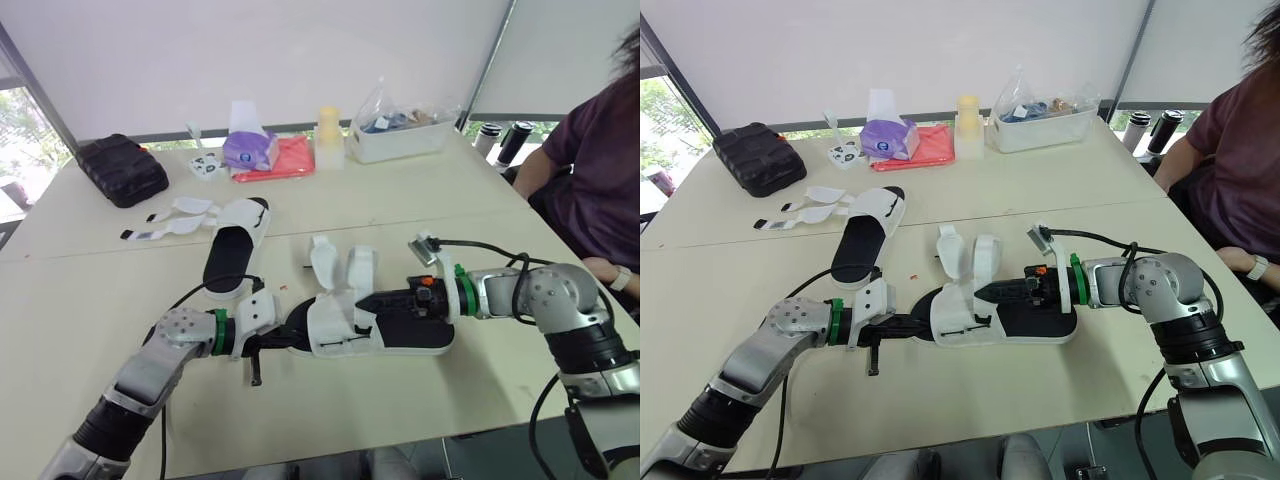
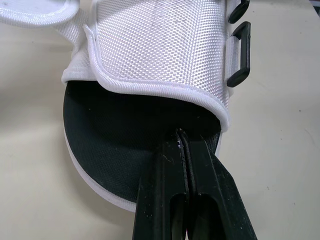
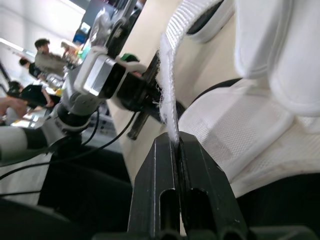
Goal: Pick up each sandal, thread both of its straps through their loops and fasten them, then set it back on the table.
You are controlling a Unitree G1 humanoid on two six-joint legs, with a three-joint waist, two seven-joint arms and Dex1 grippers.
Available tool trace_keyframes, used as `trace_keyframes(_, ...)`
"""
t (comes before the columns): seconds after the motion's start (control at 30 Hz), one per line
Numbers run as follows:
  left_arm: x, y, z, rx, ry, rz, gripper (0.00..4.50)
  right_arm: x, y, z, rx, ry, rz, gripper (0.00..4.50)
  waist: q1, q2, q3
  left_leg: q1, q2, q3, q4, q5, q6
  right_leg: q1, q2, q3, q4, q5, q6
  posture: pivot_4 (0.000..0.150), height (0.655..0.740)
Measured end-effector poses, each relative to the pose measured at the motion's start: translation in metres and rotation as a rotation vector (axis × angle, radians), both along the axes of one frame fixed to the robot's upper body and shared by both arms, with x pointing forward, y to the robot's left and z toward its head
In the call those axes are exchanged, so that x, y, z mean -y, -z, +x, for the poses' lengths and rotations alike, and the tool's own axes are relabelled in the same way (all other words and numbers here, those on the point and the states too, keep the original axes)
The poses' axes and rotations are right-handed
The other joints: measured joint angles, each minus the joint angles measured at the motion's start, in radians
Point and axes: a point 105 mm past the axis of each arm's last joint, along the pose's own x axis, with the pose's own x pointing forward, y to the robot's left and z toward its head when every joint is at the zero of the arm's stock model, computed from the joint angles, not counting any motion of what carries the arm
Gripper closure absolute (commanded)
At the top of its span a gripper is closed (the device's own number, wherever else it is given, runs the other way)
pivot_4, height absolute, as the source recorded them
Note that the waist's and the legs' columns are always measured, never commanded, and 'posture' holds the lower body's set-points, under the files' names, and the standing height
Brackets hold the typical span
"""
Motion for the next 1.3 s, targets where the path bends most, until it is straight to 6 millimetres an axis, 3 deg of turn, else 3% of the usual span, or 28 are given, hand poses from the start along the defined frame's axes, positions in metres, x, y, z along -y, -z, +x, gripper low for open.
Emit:
trace_keyframes(0.43,0.0,0.0,-0.003,-0.002,-0.023,-0.003,4.5,-0.012,0.005,0.002,-0.029,-0.017,-0.004,4.44,-0.001,0.0,0.0,0.0,0.0,0.0,0.0,0.0,0.0,-0.001,0.0,0.0,0.0,0.0,0.0,0.15,0.74)
trace_keyframes(1.3,-0.001,0.0,-0.004,-0.006,-0.02,-0.002,4.5,-0.015,-0.002,0.002,-0.056,-0.013,0.018,4.44,-0.001,0.0,0.0,-0.001,0.0,0.0,0.0,0.0,0.0,-0.001,0.0,0.0,0.0,0.0,0.0,0.15,0.74)
